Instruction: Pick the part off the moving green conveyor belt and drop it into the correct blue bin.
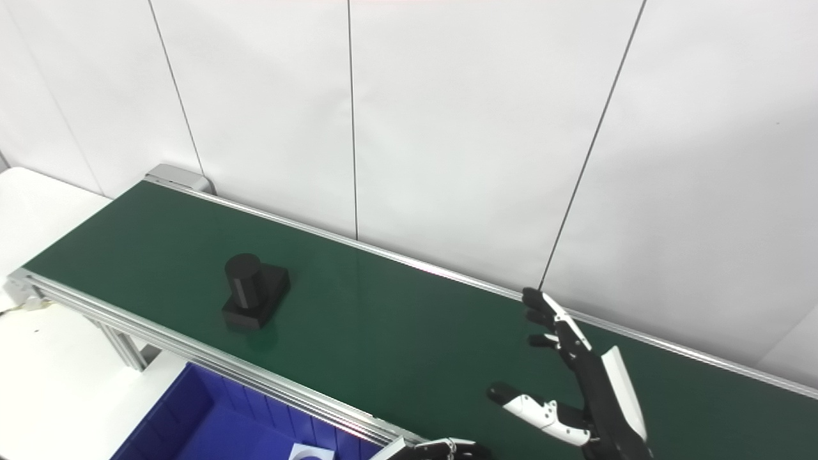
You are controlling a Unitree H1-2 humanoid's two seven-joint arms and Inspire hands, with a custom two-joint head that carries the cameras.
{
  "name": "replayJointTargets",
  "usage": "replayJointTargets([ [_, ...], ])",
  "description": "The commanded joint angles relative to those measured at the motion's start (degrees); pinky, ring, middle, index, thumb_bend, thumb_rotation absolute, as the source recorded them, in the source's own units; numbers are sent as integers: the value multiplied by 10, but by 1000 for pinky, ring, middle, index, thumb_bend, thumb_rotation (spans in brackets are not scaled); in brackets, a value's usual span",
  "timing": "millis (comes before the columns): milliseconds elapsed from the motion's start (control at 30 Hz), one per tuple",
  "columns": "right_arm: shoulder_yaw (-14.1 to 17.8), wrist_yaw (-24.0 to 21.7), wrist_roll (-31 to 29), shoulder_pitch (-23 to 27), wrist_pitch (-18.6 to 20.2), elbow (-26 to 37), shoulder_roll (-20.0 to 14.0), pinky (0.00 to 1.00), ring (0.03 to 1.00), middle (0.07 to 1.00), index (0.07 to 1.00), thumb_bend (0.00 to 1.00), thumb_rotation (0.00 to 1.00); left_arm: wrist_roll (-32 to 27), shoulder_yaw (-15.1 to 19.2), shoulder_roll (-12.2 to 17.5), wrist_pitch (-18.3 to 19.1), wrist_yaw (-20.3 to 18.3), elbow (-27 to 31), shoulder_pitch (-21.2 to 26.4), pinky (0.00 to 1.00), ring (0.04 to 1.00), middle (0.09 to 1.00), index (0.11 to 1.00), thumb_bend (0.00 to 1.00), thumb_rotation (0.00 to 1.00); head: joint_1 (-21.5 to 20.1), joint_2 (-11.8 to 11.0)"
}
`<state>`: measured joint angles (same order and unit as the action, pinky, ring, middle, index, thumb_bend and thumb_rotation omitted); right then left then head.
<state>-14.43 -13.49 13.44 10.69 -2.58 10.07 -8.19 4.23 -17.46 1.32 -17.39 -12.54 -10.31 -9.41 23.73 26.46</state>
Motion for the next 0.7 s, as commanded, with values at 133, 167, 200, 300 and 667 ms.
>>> replayJointTargets([
  [133,-5,-7,16,23,-2,-7,-8,716,845,875,891,663,460,-10,-1,1,-11,-8,23,1,754,795,808,820,1000,433,-3,2],
  [167,-6,-8,19,26,-2,-10,-9,715,846,877,891,661,469,-10,-1,1,-10,-8,23,1,755,795,807,821,1000,433,-3,2],
  [200,-6,-9,21,28,-4,-13,-10,722,851,881,892,665,484,-11,-1,1,-8,-8,24,1,755,794,804,819,1000,430,-3,2],
  [300,-8,-11,32,35,-10,-25,-15,717,853,888,896,676,511,-11,0,0,-9,-9,22,2,752,791,800,816,1000,427,-4,3],
  [667,-20,-8,60,64,-28,-69,-19,759,861,888,891,704,549,-11,3,-2,-13,-10,19,5,745,788,800,814,1000,420,-6,4],
])
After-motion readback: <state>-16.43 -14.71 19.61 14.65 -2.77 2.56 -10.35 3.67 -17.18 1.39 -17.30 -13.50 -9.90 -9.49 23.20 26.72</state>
